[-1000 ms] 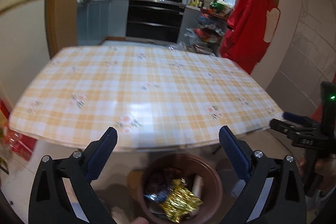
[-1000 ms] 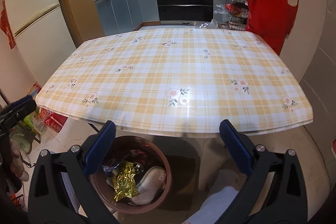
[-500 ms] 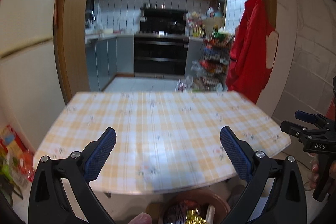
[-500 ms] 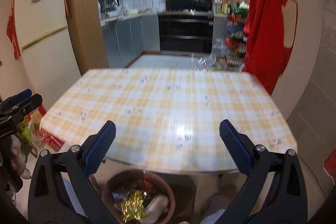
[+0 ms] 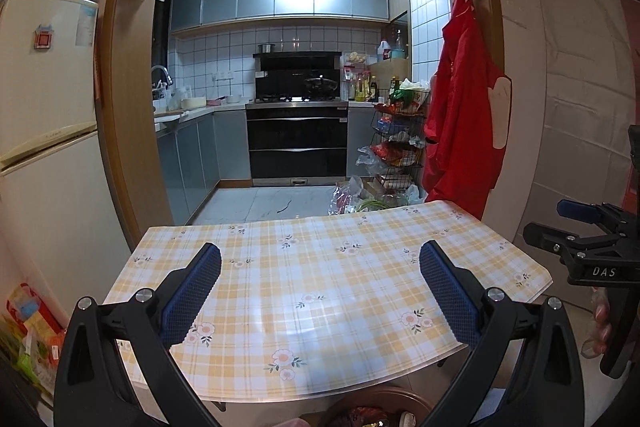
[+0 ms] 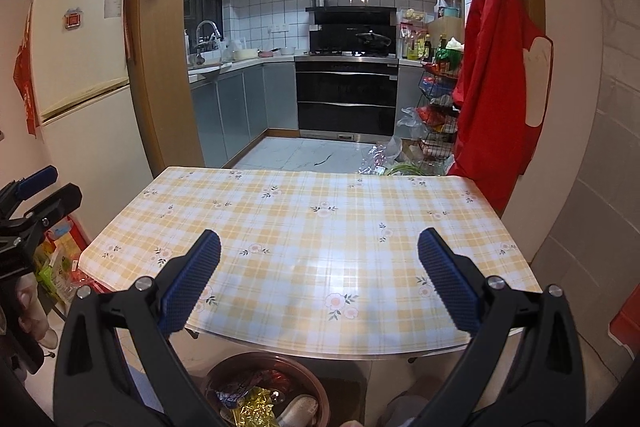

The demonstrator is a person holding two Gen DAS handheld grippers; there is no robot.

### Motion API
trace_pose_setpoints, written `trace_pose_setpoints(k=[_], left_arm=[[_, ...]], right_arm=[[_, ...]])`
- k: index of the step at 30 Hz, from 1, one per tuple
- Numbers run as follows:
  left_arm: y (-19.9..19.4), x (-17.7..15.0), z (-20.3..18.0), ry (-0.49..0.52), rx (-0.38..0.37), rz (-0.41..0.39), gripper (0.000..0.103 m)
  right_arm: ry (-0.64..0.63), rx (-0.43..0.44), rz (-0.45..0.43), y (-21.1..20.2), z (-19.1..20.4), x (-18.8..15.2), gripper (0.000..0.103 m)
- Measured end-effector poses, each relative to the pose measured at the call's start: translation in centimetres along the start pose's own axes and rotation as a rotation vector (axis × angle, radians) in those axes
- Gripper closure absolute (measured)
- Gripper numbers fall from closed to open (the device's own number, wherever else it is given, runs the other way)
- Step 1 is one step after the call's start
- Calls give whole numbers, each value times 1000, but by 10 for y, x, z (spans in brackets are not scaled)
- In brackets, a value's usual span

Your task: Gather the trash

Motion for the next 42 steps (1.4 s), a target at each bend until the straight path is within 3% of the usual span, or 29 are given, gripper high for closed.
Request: trace_pose_setpoints(k=[42], left_arm=[[4,-5,2,-1,16,10,6]], right_arm=[[4,-49,20,5,-11,-7,6]])
Point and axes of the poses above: each gripper's, at about its wrist camera, not at the fingertips, and y roughly the way its jaws point, z to its left, x to its top, the point moved 8 cm from there along y, roughly the way its jaws point, and after that the axes turned 14 degrees about z, right-handed, at the moved point
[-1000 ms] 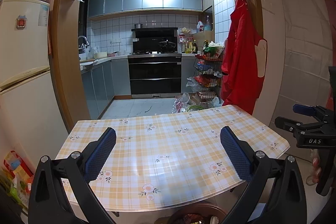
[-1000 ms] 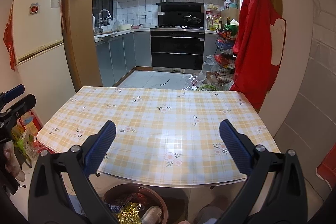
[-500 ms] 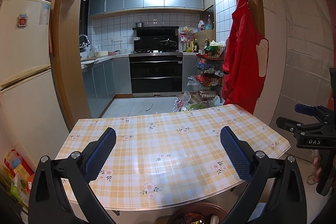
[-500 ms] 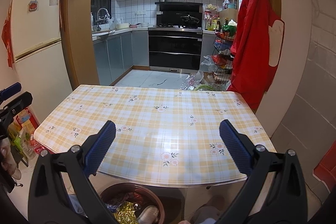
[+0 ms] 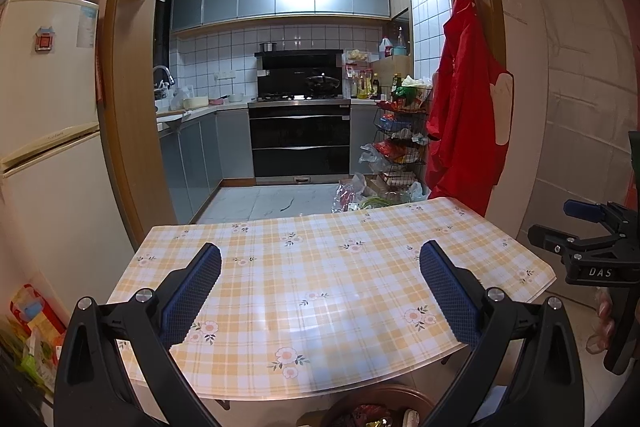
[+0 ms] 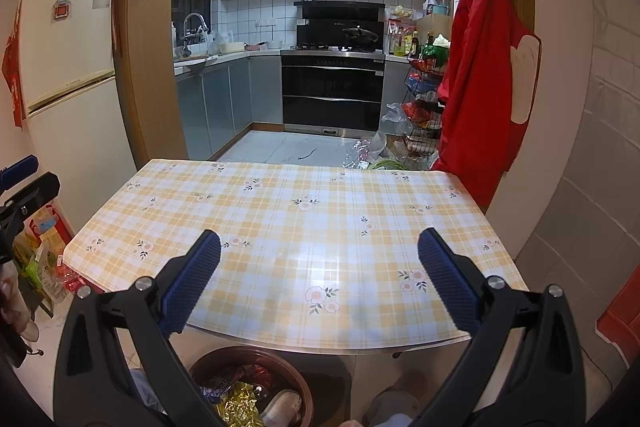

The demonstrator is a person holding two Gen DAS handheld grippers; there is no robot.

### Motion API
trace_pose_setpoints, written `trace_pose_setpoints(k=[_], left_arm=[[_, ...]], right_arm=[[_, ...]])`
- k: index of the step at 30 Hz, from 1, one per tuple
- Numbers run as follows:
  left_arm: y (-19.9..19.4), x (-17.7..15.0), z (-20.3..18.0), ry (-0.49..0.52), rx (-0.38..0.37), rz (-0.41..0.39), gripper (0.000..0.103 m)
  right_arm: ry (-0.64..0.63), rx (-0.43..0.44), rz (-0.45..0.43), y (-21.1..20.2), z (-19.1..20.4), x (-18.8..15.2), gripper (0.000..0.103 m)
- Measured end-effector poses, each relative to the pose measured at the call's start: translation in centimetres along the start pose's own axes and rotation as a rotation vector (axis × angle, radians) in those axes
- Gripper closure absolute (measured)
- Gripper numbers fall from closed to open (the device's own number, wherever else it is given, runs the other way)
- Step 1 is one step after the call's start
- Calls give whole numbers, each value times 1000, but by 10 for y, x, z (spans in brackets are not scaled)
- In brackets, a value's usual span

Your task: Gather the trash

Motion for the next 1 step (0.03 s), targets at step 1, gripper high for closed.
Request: trace_pose_setpoints(k=[1], left_arm=[[0,-1,0,-2,-1,2,6]], right_arm=[[0,-1,1,0,-1,-1,6]])
Point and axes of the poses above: each gripper's, at about its wrist camera, not at the fingertips, and y roughly the way its jaws point, z to its left, x to its top, the point moved 8 cm from there along y, roughly the way its jaws point, and after that the axes turned 14 degrees about z, right-handed, at the moved point
